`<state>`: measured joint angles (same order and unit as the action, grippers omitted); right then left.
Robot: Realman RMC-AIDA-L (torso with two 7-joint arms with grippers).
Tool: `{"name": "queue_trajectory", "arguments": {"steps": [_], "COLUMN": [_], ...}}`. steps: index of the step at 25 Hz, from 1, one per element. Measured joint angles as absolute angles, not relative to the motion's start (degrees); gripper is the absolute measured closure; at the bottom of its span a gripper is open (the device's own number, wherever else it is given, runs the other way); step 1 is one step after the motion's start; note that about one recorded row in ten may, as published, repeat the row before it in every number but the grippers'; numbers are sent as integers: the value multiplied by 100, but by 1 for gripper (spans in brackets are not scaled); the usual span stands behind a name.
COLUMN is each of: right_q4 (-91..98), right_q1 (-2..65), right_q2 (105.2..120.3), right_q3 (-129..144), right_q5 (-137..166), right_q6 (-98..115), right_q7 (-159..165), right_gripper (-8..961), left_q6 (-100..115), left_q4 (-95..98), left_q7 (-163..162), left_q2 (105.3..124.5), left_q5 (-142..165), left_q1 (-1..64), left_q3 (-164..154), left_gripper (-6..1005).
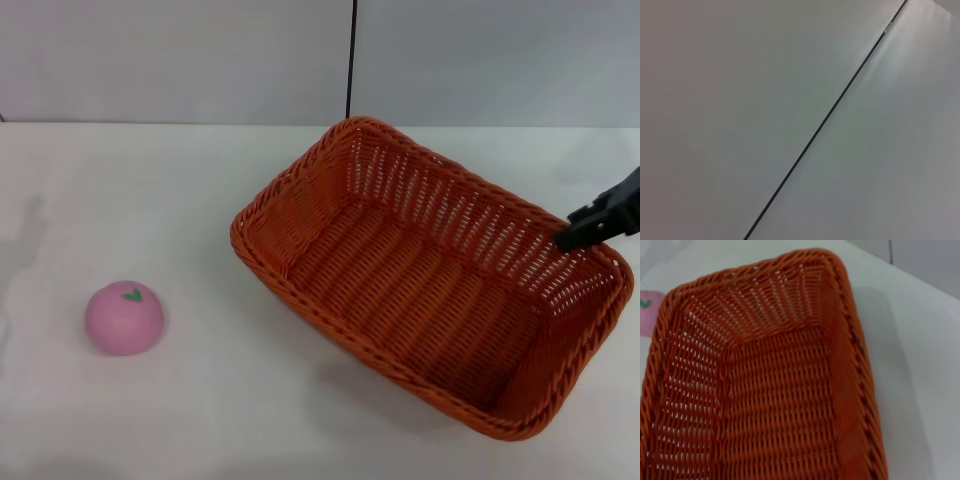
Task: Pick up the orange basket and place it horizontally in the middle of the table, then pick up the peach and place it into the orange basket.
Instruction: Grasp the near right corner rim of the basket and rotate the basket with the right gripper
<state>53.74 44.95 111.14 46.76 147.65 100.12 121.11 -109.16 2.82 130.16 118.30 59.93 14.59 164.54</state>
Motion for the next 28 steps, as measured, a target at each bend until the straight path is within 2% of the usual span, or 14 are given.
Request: {"name": "queue_trajectory", "arguments": {"steps": [7,11,16,22,28], "right_q4": [4807,4905,5046,5538,6571], "right_q1": [4560,4518,4467,4225,3704], "right_q2": [11175,11283,11331,11362,11367], "right_q3": [5085,5143,5124,5051,5042], "right_q5": [14786,14781,14766,14317,12882], "right_q6": [9484,9409,9443,9577,10263], "right_q7": [12090,12025,12007,11894,11661], "right_gripper": [552,554,743,808,803], "left_q6": [-10916,-10916,-10916,-10910,-10901], "left_q4": [281,281,281,281,281], "left_q7": [13016,13016,13016,13016,13016], "left_q2": [11830,11830,11830,11830,11829], "left_q5": [5995,5995,5994,5995,5993], "left_q1": [1447,1439,1416,1399,1388], "left_q3": [16453,16453,16453,16453,16453], "left_gripper": [182,183,184,185,186]}}
